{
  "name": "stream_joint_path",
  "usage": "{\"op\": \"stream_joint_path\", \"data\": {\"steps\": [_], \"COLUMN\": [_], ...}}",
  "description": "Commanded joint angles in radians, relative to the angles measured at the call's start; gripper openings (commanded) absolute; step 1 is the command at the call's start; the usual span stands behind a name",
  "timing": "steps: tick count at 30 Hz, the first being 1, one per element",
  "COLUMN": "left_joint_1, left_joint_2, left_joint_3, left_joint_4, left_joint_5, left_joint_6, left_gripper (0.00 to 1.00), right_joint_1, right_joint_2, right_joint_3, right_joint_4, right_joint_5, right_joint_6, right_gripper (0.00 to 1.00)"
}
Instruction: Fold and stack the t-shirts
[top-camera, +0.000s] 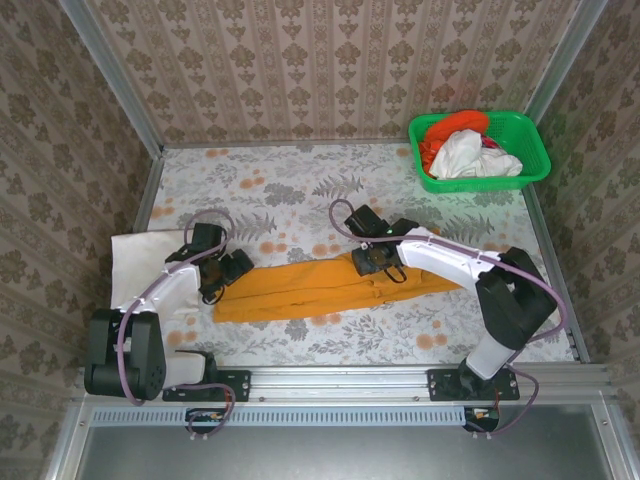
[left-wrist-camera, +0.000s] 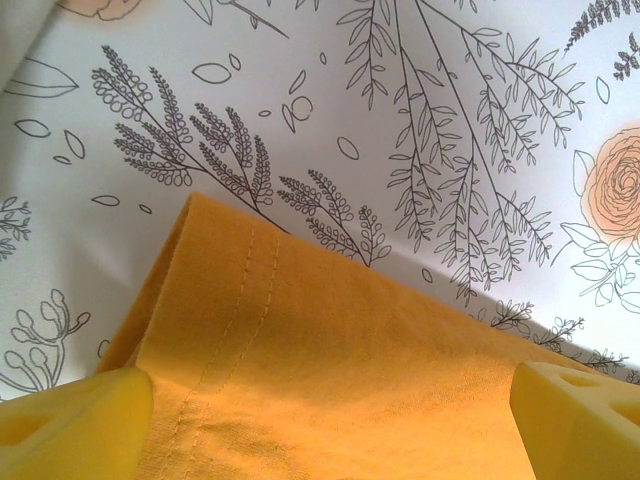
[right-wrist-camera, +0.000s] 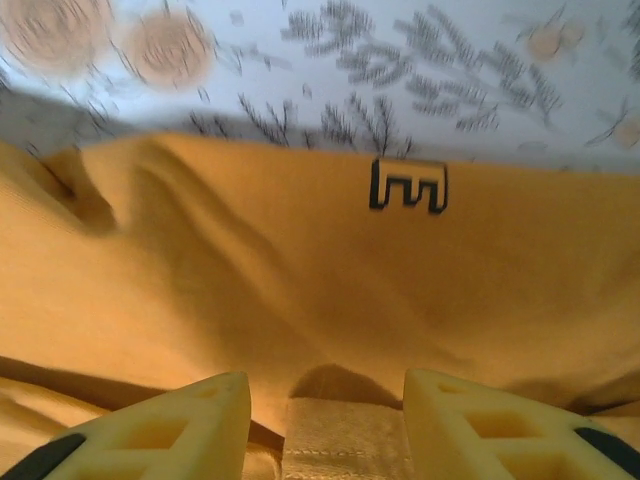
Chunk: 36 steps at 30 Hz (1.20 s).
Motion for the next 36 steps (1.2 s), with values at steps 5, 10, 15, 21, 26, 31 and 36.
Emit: {"op": "stream_joint_path", "data": {"steps": [5, 10, 15, 21, 26, 31, 36], "left_joint_1": [0.009, 0.009, 0.01, 0.014, 0.014, 0.015, 0.015], "left_joint_2": [-0.003, -0.005, -0.005, -0.003, 0.005, 0.006, 0.006], "left_joint_3": [0.0, 0.003, 0.0, -0.001, 0.007, 0.005, 0.001], "left_joint_4": [-0.003, -0.004, 0.003, 0.004, 0.006, 0.01, 0.01], "left_joint_5": [0.005, 0.001, 0.002, 0.003, 0.006, 0.006, 0.006], "left_joint_6": [0.02, 0.024, 0.022, 0.024, 0.028, 0.025, 0.026], "left_gripper": [0.93, 0.93, 0.93, 0.93, 0.93, 0.93, 0.93], "right_joint_1": [0.004, -0.002, -0.003, -0.004, -0.004, -0.005, -0.005], "right_joint_2": [0.05, 0.055, 0.08, 0.073, 0.03, -0.017, -0.056], "right_joint_3": [0.001, 0.025, 0.017, 0.02, 0.034, 0.055, 0.063], "right_joint_4": [-0.073, -0.107, -0.111, -0.112, -0.112, -0.114, -0.063], "right_joint_5": [-0.001, -0.023, -0.052, -0.06, -0.025, 0.018, -0.005], "right_joint_6": [0.005, -0.024, -0.025, -0.026, -0.021, -0.013, -0.026], "right_gripper": [0.21, 0.27, 0.32, 0.19, 0.0, 0.0, 0.0]}}
